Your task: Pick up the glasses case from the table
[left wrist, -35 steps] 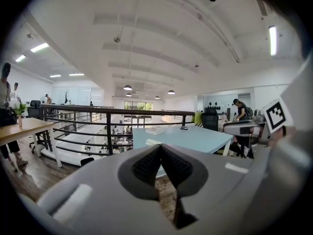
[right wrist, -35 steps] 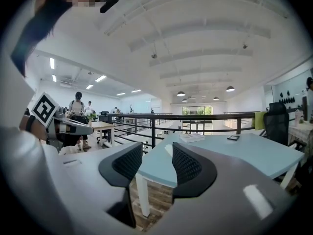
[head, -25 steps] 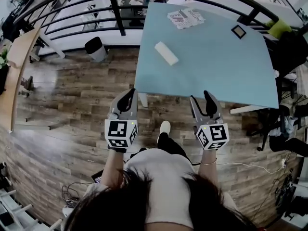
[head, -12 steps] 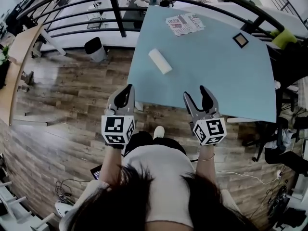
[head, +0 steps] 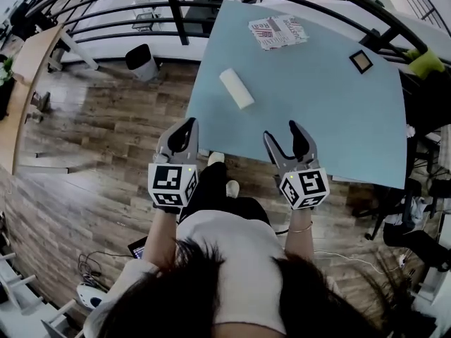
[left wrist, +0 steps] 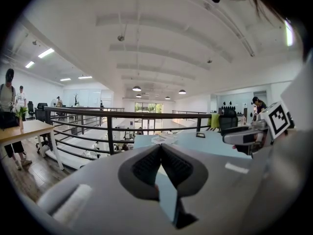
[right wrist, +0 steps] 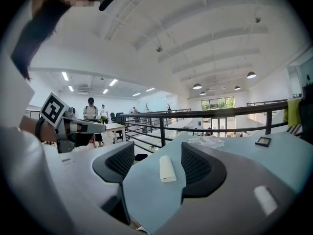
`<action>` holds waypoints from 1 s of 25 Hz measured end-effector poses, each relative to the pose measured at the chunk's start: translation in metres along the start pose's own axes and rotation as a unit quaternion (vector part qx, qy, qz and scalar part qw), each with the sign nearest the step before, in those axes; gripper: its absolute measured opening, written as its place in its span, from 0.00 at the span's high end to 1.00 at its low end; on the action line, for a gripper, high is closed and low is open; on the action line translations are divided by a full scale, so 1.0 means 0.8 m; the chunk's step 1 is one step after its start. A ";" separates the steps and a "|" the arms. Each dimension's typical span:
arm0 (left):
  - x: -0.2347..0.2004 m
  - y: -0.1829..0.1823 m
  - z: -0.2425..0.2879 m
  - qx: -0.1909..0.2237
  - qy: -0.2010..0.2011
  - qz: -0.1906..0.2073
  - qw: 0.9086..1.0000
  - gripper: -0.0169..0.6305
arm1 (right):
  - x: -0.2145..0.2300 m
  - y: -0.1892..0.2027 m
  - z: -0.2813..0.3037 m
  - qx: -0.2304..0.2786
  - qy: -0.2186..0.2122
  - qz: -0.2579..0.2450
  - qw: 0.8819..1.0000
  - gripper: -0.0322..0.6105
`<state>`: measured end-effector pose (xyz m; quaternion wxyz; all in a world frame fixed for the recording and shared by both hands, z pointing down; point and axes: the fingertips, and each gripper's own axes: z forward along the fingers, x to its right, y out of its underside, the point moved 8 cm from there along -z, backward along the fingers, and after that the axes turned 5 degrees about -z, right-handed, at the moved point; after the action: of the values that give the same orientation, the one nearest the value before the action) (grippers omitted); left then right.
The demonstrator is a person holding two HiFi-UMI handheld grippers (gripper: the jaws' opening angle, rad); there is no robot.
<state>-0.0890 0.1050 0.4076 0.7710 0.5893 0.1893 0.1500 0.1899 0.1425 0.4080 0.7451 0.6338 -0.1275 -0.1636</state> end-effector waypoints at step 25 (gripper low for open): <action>-0.138 -0.060 0.224 -0.014 0.074 0.003 0.997 0.88 | 0.040 -0.006 0.247 -0.060 0.009 0.006 0.998 0.50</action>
<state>-0.1020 -0.1102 0.4156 0.7625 0.5665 0.2418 0.1979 0.1402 -0.0499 0.4352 0.7836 0.5890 -0.1144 -0.1609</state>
